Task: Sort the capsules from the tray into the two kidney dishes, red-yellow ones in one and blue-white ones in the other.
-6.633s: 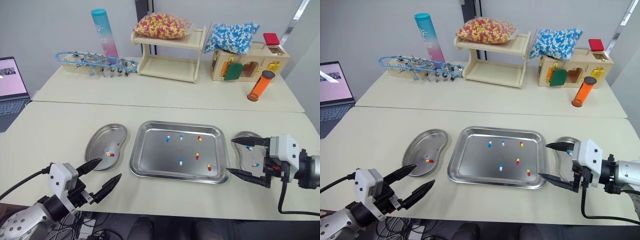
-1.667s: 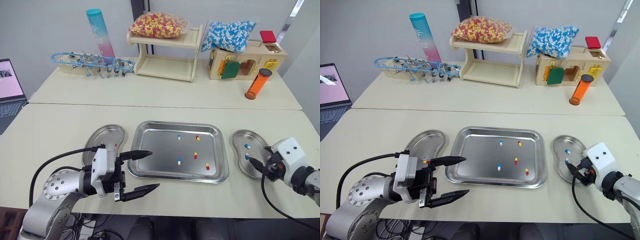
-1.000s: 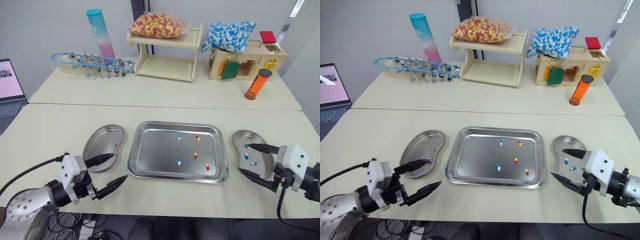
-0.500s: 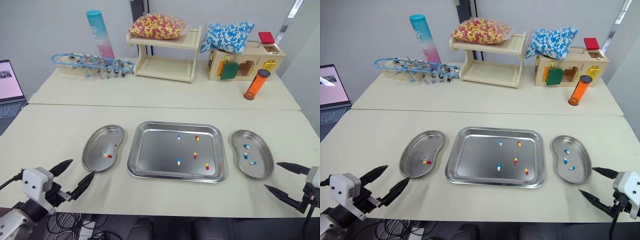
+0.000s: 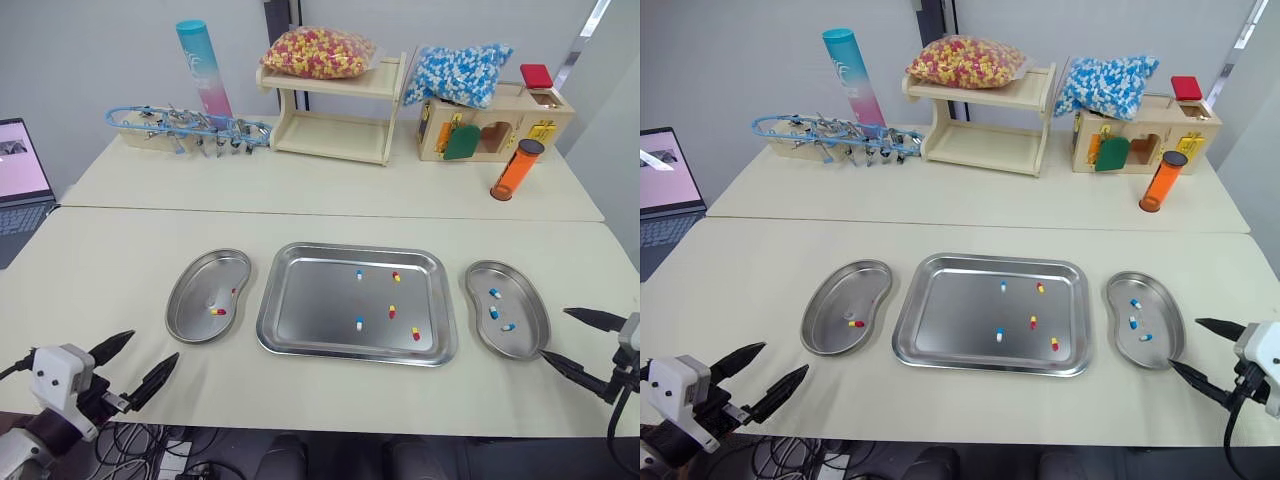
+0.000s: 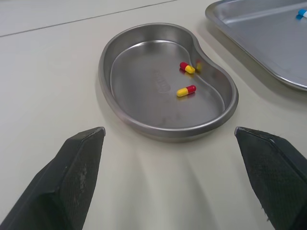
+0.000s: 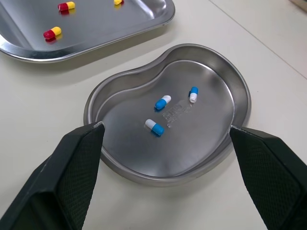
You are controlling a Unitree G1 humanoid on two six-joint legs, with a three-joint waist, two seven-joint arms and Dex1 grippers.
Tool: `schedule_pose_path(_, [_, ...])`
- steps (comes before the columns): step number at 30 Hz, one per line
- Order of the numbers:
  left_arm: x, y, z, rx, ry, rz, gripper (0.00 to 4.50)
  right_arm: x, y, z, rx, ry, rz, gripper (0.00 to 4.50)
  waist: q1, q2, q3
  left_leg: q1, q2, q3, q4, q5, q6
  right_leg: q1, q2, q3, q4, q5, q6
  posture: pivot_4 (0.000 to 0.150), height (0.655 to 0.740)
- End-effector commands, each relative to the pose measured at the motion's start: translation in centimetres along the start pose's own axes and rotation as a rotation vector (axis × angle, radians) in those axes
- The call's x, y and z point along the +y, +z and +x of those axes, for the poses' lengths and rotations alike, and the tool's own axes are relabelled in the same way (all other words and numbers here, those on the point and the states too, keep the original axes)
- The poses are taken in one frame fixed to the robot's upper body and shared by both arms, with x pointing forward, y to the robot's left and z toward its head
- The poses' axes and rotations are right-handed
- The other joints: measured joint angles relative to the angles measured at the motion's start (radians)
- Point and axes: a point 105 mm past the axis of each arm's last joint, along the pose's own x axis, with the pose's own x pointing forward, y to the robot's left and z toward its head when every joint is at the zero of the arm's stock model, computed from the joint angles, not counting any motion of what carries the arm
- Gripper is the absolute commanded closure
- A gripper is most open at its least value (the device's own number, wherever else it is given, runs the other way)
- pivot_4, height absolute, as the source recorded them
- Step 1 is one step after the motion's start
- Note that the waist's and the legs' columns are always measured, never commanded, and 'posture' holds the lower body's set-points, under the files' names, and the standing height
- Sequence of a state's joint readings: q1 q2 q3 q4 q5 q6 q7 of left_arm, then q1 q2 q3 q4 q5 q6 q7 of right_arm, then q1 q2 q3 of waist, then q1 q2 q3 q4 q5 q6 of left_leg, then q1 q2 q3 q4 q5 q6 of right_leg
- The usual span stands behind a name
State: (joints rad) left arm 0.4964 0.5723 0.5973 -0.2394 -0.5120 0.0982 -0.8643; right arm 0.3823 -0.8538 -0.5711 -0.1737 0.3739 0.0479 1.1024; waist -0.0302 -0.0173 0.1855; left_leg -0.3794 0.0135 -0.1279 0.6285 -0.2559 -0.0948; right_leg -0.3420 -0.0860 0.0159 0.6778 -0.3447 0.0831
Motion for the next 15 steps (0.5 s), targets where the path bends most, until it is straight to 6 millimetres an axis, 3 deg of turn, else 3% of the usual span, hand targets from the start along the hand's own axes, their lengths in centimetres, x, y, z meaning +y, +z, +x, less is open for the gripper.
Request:
schedule_pose_path(1, [-0.2, 1.5, 0.4, -0.027, -0.05, 0.029, 0.0, -0.6, 0.3, -0.2, -0.005, 0.031, -0.035, 0.15, 0.0, 0.0, 0.0, 0.0, 0.0, 0.0, 0.0, 0.0, 0.0, 0.0, 0.0, 0.0, 0.0, 0.0, 0.0, 0.15, 0.74])
schedule_pose_path(11, [-1.0, 1.1, -0.2, 0.03, -0.132, 0.01, 0.0, -0.8, -0.3, -0.8, 0.014, 0.122, -0.046, 0.15, -0.003, 0.0, 0.0, 0.0, 0.0, 0.0, 0.0, 0.0, 0.0, 0.0, 0.0, 0.0, 0.0, 0.0, 0.0, 0.15, 0.74])
schedule_pose_path(15, [-3.0, 1.2, 0.2, 0.034, -0.256, 0.007, 0.0, -1.0, 0.1, -0.5, 0.012, 0.142, -0.06, 0.15, -0.002, 0.0, 0.0, 0.0, 0.0, 0.0, 0.0, 0.0, 0.0, 0.0, 0.0, 0.0, 0.0, 0.0, 0.0, 0.15, 0.74])
